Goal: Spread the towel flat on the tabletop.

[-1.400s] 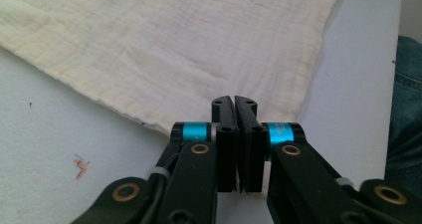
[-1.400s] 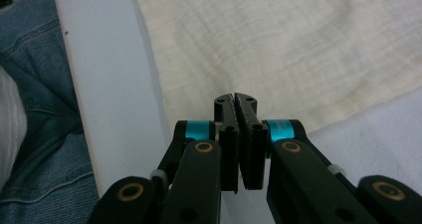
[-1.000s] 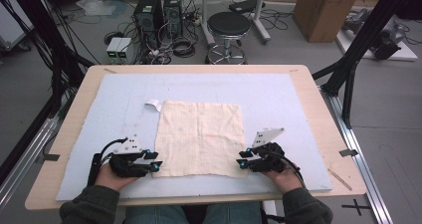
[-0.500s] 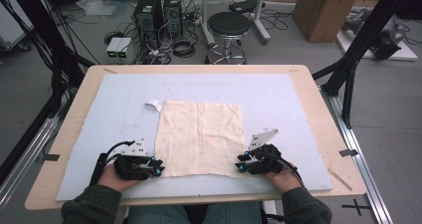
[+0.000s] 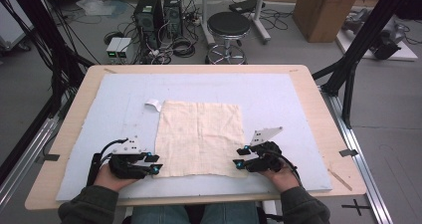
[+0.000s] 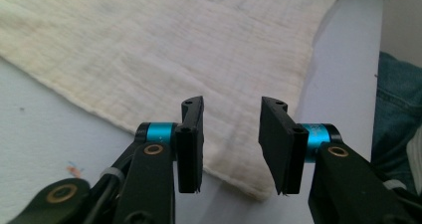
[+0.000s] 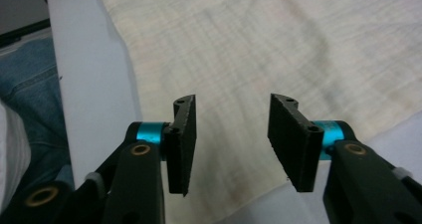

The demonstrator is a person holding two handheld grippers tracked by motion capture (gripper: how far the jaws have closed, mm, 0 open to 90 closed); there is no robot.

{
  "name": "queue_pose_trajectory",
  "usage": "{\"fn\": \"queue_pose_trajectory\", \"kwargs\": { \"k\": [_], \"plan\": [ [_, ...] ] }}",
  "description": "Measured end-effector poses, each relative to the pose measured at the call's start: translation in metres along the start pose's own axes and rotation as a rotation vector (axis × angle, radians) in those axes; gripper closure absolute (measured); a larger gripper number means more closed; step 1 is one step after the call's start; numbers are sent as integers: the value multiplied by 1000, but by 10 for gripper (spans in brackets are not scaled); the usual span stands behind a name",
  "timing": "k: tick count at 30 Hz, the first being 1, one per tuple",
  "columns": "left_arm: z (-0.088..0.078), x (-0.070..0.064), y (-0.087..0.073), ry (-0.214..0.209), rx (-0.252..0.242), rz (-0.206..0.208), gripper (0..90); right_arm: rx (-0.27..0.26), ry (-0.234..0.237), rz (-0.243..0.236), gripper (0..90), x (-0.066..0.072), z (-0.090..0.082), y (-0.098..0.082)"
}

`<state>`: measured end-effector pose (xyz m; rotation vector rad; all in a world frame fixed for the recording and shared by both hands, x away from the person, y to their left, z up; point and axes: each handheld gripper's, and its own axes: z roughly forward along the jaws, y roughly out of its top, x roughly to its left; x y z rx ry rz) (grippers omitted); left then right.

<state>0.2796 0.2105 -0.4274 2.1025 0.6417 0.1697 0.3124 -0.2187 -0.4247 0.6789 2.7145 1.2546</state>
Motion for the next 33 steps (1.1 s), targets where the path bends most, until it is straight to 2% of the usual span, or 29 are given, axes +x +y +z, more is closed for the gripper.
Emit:
{"fn": "queue_pose_trajectory", "kwargs": {
  "k": [6, 8, 14, 17, 20, 25, 33],
  "plan": [
    [-4, 2, 1, 49, -34, -23, 506, -57, -45, 36, 407, -4, -3, 5],
    [-6, 3, 2, 60, -40, -17, 475, -73, -58, 43, 376, -6, -4, 5],
    [-8, 5, 3, 93, -67, -33, 410, -96, -80, 64, 297, -8, -6, 7],
    [-9, 6, 3, 108, -77, -39, 388, -106, -108, 67, 261, -9, -7, 7],
    [-9, 7, 3, 118, -81, -35, 373, -106, -118, 79, 231, -12, -7, 7],
    [-9, 8, 3, 141, -88, -37, 341, -111, -119, 85, 224, -13, -7, 7],
    [-10, 10, 3, 148, -93, -38, 329, -106, -116, 86, 223, -13, -7, 7]
  ]
}}
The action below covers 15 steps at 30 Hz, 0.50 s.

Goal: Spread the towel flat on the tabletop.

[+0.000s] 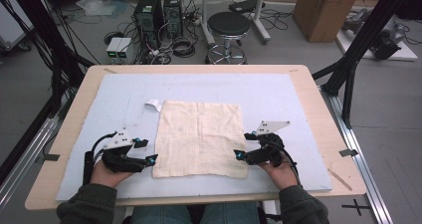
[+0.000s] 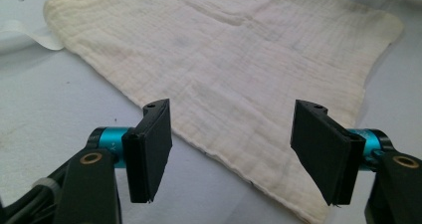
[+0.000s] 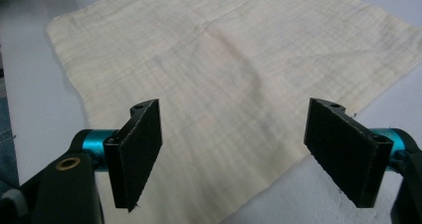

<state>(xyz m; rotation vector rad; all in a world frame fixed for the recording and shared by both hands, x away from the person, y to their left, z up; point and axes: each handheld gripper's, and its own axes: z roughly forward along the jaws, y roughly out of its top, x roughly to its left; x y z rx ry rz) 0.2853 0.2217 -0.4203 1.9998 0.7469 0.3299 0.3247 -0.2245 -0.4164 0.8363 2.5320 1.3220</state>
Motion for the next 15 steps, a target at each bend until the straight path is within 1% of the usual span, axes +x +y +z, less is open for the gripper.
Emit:
{"fn": "queue_pose_trajectory", "kwargs": {
  "k": [1, 2, 8, 12, 15],
  "plan": [
    [0, 0, 0, 1, 4, 5, 328, 2, -2, 3, 224, 1, 0, 0],
    [0, 0, 0, 0, 5, 7, 327, -2, -4, -7, 224, 0, 1, 0],
    [0, 0, 0, 5, -1, -5, 323, 3, -1, -13, 223, 1, 1, 0],
    [0, 1, 0, 2, 7, -3, 318, 8, 4, -12, 224, 1, 2, 0],
    [0, 2, 0, 2, 4, -5, 313, 13, 6, -4, 224, 3, 2, 0]
  ]
}}
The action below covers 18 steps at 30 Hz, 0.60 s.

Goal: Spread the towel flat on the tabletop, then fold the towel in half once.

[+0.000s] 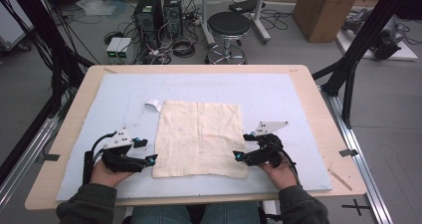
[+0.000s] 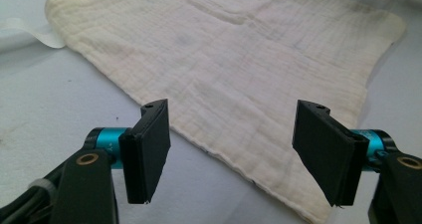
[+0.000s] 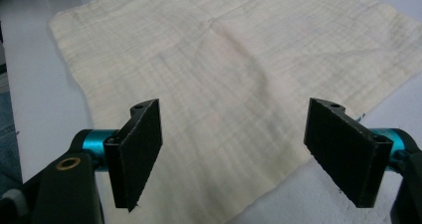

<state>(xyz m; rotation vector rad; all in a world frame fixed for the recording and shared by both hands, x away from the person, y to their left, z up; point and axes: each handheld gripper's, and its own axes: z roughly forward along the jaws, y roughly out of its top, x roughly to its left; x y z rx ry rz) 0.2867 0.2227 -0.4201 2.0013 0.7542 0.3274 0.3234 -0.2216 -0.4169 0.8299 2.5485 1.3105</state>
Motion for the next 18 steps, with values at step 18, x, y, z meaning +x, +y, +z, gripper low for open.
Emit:
{"fn": "queue_pose_trajectory", "kwargs": {
  "k": [18],
  "plan": [
    [1, 3, 1, 11, 3, -15, 309, -1, -3, 3, 223, -2, 2, -1]
  ]
}}
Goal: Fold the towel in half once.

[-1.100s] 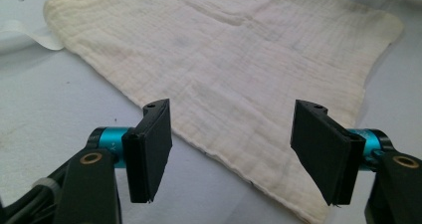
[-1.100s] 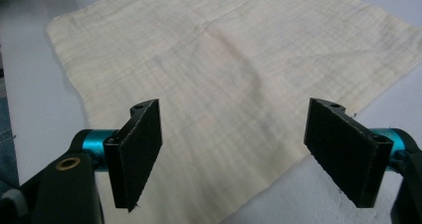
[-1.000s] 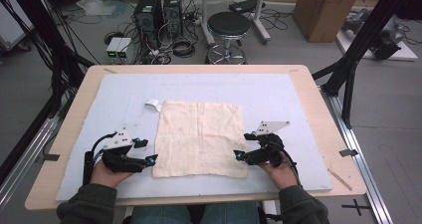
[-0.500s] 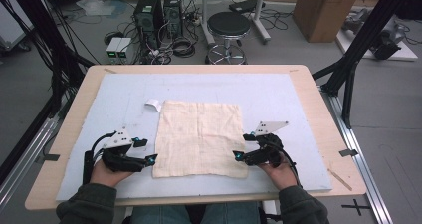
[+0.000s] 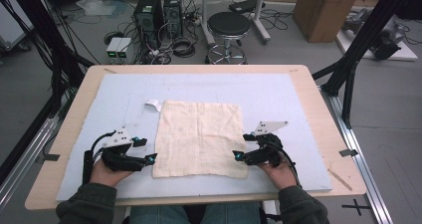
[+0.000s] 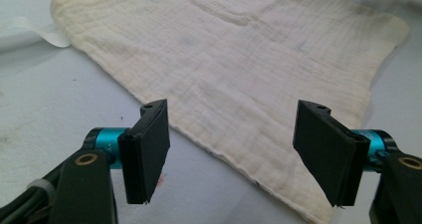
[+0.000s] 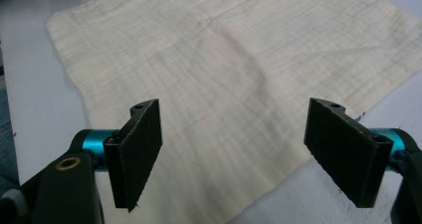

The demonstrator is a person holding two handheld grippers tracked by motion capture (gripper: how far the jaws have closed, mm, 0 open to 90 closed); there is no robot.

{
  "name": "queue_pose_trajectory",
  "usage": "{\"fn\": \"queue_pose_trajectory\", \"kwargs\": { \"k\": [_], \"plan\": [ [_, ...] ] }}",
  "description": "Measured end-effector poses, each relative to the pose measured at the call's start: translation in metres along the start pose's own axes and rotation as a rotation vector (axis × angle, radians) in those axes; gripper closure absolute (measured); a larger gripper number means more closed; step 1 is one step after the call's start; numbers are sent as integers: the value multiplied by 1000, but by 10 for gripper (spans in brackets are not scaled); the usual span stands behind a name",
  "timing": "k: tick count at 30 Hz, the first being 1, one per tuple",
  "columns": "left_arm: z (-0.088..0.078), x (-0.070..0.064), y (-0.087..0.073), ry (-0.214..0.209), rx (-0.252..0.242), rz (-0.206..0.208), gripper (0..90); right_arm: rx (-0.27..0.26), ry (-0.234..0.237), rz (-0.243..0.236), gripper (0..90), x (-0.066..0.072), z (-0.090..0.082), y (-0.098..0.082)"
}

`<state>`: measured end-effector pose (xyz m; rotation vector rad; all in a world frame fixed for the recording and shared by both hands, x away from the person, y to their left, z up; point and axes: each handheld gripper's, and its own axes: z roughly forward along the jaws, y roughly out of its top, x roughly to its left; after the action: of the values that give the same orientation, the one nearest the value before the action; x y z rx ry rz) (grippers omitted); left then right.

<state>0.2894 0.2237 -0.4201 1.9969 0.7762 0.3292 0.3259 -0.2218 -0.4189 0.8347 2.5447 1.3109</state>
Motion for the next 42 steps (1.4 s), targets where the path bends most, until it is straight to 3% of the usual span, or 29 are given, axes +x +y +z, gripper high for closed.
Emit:
{"fn": "queue_pose_trajectory", "kwargs": {
  "k": [8, 12, 14, 17, 26, 36, 39, 42],
  "plan": [
    [1, 5, 3, 39, 4, -33, 313, 4, 6, 8, 221, -7, 2, 0],
    [4, 10, 12, 53, 10, -89, 326, 6, 2, 8, 221, -15, 0, 2],
    [6, 12, 18, 57, 4, -84, 335, 6, 3, 16, 218, -21, -3, 6],
    [11, 19, 27, 62, 4, -83, 347, 7, 23, 31, 213, -32, -4, 15],
    [24, 44, 50, 49, -8, -138, 394, 27, 1, 30, 210, -62, 0, 44],
    [32, 61, 69, 48, 13, -164, 407, 30, -22, 53, 212, -86, 5, 72],
    [31, 69, 79, 46, -14, -172, 411, 25, -30, 57, 215, -93, 5, 82],
    [34, 77, 87, 62, -5, -173, 414, 29, -40, 60, 217, -100, 6, 93]
  ]
}}
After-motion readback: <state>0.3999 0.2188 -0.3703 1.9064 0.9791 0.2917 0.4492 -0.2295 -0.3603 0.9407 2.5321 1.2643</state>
